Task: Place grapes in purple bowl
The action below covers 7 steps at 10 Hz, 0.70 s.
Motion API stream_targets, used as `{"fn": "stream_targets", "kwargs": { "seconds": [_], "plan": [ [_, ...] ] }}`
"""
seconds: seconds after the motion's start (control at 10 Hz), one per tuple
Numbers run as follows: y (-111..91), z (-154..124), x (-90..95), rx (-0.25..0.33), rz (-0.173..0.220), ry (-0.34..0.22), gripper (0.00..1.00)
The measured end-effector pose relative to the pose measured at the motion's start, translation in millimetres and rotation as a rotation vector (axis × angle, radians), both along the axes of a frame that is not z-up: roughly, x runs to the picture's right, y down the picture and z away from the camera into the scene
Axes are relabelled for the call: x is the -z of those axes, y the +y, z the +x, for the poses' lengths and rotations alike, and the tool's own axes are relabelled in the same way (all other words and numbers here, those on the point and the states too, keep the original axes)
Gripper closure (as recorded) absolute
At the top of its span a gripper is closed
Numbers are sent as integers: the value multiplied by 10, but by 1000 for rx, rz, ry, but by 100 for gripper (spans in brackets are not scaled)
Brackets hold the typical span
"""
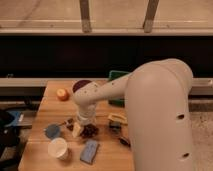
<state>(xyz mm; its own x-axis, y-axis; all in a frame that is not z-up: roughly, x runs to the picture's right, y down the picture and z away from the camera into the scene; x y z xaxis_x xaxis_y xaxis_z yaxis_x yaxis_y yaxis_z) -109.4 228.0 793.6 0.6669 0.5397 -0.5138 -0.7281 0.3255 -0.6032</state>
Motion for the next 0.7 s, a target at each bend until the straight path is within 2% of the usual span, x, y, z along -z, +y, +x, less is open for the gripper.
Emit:
{"fn": "stream_targets", "kwargs": {
  "seconds": [0.2, 0.3, 0.7],
  "plan": [
    [140, -28, -142, 20, -19, 10, 42],
    [175, -62, -157, 21, -25, 13, 53],
    [100, -4, -127, 20, -21, 17, 93]
  ]
}}
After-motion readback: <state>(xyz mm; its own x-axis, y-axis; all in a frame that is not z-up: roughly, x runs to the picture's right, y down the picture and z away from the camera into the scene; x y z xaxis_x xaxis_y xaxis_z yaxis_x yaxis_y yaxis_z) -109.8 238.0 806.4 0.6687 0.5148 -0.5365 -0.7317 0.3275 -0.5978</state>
